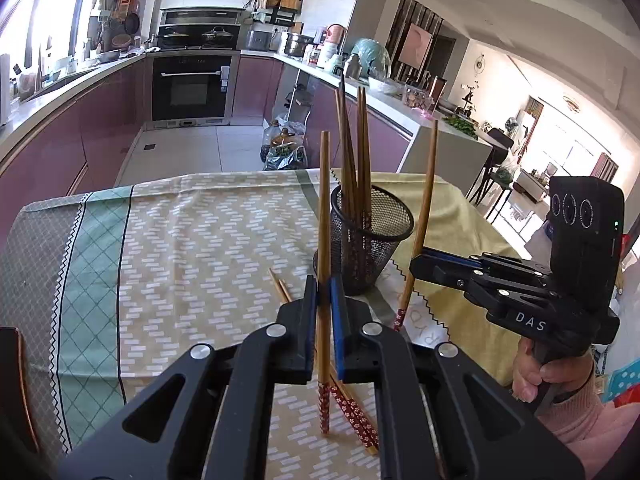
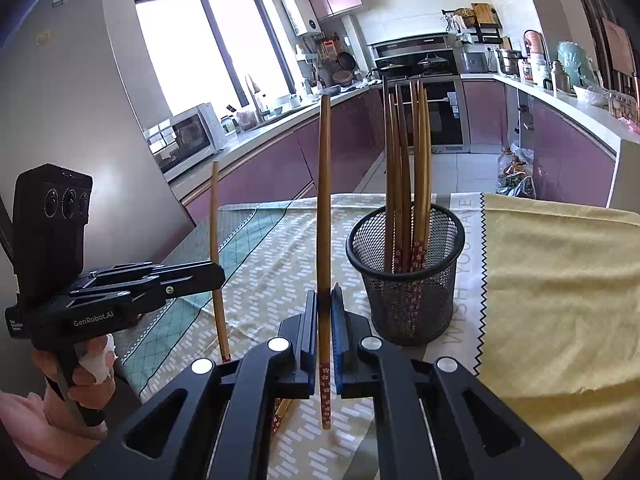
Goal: Organize utensils
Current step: 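Raise both chopsticks upright and drop them into the mesh cup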
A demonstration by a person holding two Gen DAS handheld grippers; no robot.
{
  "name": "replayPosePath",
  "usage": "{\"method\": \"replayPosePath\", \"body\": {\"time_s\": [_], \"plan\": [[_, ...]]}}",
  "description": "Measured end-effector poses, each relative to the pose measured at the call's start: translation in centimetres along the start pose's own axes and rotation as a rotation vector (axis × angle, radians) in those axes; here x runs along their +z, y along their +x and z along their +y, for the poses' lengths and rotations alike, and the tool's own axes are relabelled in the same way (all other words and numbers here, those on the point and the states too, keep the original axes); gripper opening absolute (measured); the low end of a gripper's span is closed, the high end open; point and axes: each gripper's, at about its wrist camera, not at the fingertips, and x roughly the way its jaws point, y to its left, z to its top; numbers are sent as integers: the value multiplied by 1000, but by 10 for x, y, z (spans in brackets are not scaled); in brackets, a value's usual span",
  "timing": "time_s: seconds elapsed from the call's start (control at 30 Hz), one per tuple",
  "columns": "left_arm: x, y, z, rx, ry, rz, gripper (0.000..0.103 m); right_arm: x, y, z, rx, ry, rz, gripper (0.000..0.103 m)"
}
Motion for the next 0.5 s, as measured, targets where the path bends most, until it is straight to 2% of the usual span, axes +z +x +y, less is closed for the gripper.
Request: {"method": "replayPosePath", "body": {"time_s": [0.27, 0.5], "plan": [[23, -26, -3, -39, -4, -80, 8, 14, -18, -9, -3, 1, -65, 6], [47, -32, -14, -59, 9, -134, 8, 32, -28, -11, -15, -15, -116, 6]]}}
